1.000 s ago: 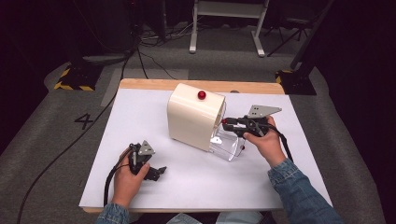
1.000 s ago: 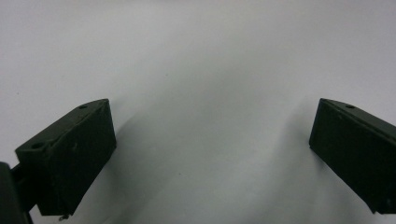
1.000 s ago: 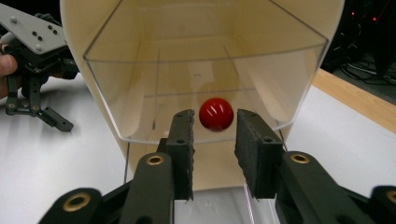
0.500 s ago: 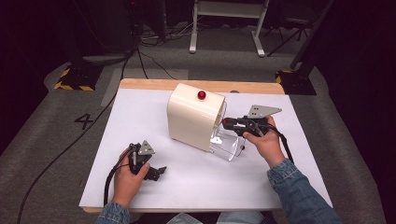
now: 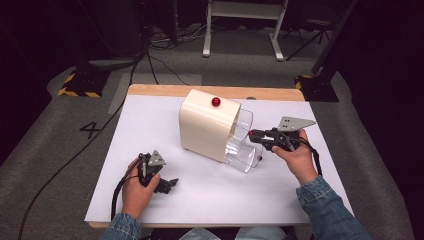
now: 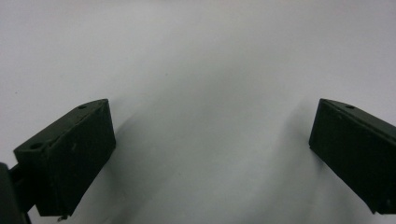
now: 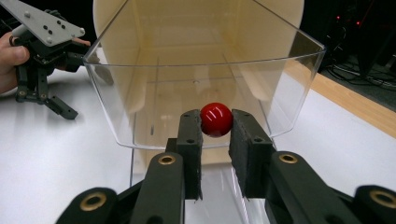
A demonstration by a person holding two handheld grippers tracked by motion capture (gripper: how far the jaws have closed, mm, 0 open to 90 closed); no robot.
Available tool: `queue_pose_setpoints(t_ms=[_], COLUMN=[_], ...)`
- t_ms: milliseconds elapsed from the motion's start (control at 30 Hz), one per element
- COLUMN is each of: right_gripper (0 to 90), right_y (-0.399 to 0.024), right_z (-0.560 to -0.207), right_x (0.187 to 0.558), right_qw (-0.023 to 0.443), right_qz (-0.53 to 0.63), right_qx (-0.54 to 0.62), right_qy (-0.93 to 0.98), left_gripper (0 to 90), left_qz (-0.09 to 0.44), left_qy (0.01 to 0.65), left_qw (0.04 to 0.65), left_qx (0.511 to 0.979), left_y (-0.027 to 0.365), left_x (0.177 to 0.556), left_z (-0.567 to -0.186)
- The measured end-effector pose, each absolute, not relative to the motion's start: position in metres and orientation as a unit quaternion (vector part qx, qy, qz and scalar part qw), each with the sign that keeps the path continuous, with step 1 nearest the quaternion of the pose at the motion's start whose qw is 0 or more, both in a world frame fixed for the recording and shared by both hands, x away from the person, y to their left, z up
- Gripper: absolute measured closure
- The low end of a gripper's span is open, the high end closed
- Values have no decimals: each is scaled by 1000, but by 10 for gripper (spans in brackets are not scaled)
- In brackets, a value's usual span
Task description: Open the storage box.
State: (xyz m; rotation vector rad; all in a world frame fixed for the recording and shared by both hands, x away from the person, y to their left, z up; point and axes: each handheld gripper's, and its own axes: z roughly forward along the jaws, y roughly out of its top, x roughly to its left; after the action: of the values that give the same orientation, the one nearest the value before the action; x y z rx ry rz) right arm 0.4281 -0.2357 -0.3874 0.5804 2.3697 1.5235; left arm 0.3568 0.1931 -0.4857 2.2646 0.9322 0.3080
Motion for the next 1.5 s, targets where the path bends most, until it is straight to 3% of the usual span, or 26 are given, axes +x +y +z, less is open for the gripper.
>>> queue_pose_setpoints(t_ms=[1100,1300,1500], right_gripper=[740,600,587], right_y=[-270,-271,-273], right_z=[-391,-397,-398], right_x=[415,419,417], right_qw=[134,140,151], right_qz=[516,503,492], right_qx=[216,229,228], right_qy=[818,821,826], left_gripper=[4,5,5], left_qz=[119,122,123], left_qy=[356,355,354], left_qw=[331,331,330], left_qx=[866,866,866], left_y=[193,193,193], left_x=[356,356,356], left_z=[-486,-486,-486])
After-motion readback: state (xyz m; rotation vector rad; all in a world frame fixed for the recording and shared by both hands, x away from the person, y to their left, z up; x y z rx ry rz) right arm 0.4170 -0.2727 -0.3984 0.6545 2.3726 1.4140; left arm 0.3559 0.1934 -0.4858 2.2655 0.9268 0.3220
